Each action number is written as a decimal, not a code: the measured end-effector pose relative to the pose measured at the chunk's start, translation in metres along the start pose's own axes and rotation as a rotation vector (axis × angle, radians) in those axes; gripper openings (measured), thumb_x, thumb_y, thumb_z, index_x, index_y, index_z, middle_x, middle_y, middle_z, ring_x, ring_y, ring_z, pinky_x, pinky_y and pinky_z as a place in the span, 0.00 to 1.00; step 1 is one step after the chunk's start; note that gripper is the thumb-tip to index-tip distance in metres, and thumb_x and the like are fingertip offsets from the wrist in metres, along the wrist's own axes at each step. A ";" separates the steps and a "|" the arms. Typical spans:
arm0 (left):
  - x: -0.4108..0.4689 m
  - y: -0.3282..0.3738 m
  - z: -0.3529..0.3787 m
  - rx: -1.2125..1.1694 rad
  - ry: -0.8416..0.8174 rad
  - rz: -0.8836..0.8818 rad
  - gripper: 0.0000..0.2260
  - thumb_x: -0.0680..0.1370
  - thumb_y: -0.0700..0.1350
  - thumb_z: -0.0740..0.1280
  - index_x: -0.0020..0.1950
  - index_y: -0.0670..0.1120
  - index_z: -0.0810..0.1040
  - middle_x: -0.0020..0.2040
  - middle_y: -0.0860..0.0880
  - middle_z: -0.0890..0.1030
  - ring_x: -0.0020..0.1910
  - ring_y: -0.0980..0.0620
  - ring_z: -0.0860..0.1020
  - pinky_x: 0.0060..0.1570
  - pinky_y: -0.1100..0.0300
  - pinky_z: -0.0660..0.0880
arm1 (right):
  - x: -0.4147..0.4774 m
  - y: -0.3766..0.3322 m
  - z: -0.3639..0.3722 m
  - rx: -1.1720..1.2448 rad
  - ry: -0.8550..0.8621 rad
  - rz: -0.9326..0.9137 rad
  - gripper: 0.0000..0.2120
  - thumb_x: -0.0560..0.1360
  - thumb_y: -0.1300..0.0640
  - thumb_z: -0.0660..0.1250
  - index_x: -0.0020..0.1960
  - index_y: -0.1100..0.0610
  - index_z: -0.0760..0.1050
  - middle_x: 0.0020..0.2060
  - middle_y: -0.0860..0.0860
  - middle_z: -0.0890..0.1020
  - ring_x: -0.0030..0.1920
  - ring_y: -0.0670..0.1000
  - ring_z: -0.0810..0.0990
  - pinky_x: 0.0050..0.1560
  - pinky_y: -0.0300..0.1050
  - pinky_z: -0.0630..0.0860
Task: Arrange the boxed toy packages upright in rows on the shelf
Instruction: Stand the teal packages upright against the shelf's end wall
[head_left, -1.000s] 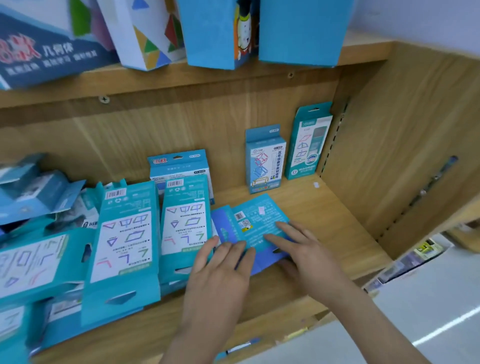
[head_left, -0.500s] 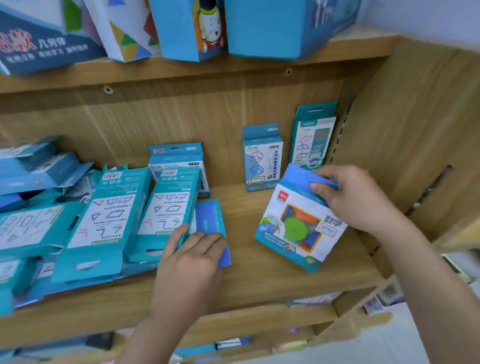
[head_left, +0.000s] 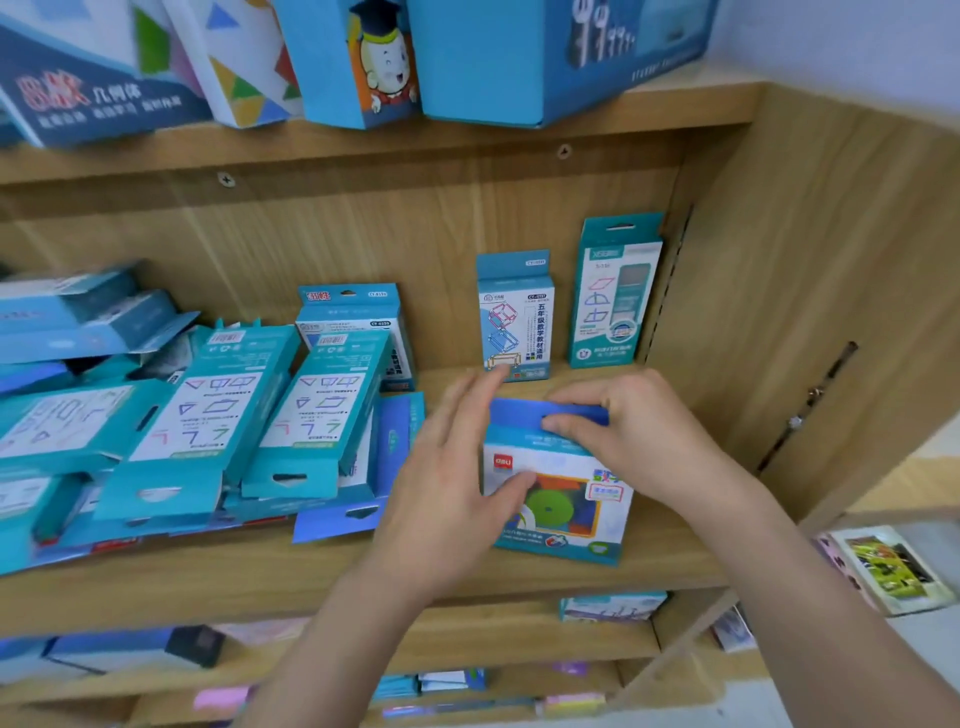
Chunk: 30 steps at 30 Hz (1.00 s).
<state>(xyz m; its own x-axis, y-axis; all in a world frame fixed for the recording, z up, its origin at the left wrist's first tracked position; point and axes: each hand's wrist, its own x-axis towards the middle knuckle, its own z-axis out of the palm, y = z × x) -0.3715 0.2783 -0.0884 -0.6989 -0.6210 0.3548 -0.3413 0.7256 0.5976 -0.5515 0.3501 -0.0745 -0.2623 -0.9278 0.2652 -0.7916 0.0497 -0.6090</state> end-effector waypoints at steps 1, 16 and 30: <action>0.002 0.000 0.003 -0.072 -0.042 -0.069 0.39 0.71 0.48 0.73 0.71 0.68 0.52 0.65 0.61 0.70 0.62 0.66 0.68 0.59 0.67 0.67 | 0.000 -0.001 -0.001 0.021 -0.021 -0.015 0.06 0.74 0.50 0.70 0.50 0.47 0.81 0.42 0.46 0.85 0.44 0.49 0.82 0.45 0.51 0.78; -0.001 -0.011 -0.028 0.499 -0.055 -0.036 0.30 0.77 0.53 0.64 0.74 0.60 0.51 0.63 0.54 0.70 0.62 0.50 0.70 0.56 0.55 0.70 | 0.012 -0.008 -0.003 -0.053 -0.304 0.066 0.18 0.63 0.44 0.78 0.50 0.41 0.76 0.42 0.40 0.82 0.45 0.40 0.78 0.49 0.48 0.77; 0.009 -0.048 -0.058 1.038 -0.145 -0.340 0.23 0.78 0.57 0.58 0.66 0.43 0.63 0.59 0.45 0.73 0.60 0.46 0.71 0.50 0.55 0.72 | 0.040 0.004 0.039 0.282 0.122 0.196 0.17 0.66 0.52 0.77 0.47 0.41 0.72 0.38 0.41 0.84 0.41 0.48 0.83 0.45 0.56 0.79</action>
<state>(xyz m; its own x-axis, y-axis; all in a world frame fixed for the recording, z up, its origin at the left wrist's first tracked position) -0.3253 0.2204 -0.0720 -0.5123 -0.8441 0.1584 -0.8447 0.4618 -0.2707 -0.5434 0.2988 -0.0951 -0.4716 -0.8588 0.2002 -0.5411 0.1026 -0.8347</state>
